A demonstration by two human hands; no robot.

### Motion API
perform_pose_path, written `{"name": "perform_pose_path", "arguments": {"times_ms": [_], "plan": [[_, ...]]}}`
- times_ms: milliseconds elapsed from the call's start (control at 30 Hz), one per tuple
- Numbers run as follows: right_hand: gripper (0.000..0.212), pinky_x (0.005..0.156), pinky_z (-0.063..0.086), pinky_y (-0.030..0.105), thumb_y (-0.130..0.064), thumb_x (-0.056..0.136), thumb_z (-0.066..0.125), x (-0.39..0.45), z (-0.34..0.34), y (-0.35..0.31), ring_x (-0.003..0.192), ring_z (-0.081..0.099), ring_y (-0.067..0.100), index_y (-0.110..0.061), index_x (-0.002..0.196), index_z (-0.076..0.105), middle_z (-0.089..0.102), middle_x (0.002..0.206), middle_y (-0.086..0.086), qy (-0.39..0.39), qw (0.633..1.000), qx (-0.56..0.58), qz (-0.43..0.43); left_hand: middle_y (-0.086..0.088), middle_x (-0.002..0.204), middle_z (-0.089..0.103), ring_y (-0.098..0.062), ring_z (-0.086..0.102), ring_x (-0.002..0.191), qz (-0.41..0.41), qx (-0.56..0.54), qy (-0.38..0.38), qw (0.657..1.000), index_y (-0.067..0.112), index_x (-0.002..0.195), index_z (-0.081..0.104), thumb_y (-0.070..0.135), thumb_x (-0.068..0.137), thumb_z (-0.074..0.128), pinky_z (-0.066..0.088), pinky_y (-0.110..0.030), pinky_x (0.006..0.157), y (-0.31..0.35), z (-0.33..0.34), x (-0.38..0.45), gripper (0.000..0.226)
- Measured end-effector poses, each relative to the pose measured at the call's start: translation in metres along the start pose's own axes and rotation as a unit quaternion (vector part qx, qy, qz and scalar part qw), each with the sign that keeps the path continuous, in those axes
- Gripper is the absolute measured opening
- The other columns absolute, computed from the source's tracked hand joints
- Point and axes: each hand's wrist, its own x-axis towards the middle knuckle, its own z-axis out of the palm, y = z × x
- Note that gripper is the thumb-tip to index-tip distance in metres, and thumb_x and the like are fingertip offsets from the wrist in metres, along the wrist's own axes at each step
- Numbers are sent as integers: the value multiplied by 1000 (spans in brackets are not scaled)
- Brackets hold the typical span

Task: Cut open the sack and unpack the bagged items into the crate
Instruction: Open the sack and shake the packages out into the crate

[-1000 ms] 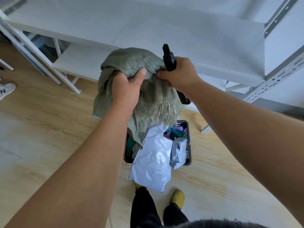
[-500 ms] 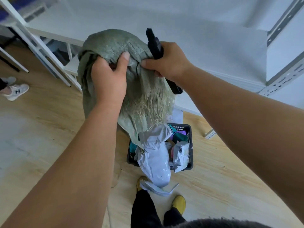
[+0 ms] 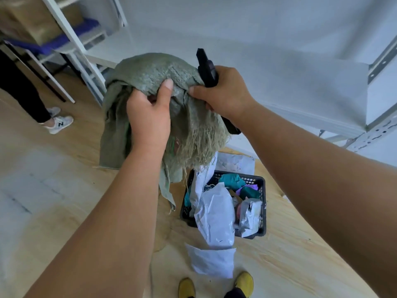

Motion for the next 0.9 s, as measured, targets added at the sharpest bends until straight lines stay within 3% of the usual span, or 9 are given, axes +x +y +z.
{"name": "perform_pose_path", "arguments": {"times_ms": [67,200,300,500,633,733,833,900], "plan": [[34,62,42,34,-20,77,77,-6,2,-1,62,50,21,-23,64,46,49,61,-1,11,1000,-8,12,-1,91,70,-14,67,88,-8,-10,-9,1000,6,98,67,33,88,65,52,-20,77,0,-2,-3,29],[32,61,44,33,-17,78,75,-17,11,-15,57,49,19,-25,64,47,47,58,-5,48,999,14,9,-1,97,71,-15,68,93,-21,-59,-62,996,17,99,66,30,87,66,56,-36,84,5,-19,2,18],[29,65,50,36,-17,79,74,-22,18,-33,58,53,17,-29,67,50,51,59,-8,80,997,16,1,2,98,72,-8,68,88,-51,-121,-101,986,12,107,66,29,84,70,55,-24,73,11,-33,6,29],[22,65,47,39,-14,80,73,-31,36,-54,63,51,23,-13,73,52,51,62,3,95,995,25,-7,14,104,69,-3,64,96,-79,-16,-155,985,24,111,62,57,62,76,52,-27,86,0,-57,-9,60],[25,51,43,24,-9,81,73,-42,55,-67,46,48,12,-9,75,49,47,57,1,69,995,71,-1,8,112,68,-9,64,103,-98,1,-198,975,21,117,58,44,64,83,52,-30,89,-4,-71,-1,64],[28,47,43,21,-8,82,73,-46,70,-85,42,47,9,-9,77,46,46,59,6,29,995,92,-13,0,112,67,-18,65,102,-100,-13,-156,983,15,115,54,30,72,81,54,-44,89,-3,-89,13,53],[24,48,43,22,-8,82,74,-44,86,-104,49,49,11,-9,78,51,48,63,5,2,993,113,-38,-1,113,67,-18,64,103,-52,-3,-85,995,11,115,56,25,79,75,52,-40,92,3,-112,29,43],[22,49,43,18,-7,81,75,-41,99,-115,49,51,6,-14,76,55,52,58,-7,-4,990,131,-52,1,111,66,-17,64,103,-27,-7,-37,999,11,114,56,24,80,73,51,-34,91,8,-128,39,40]]}}
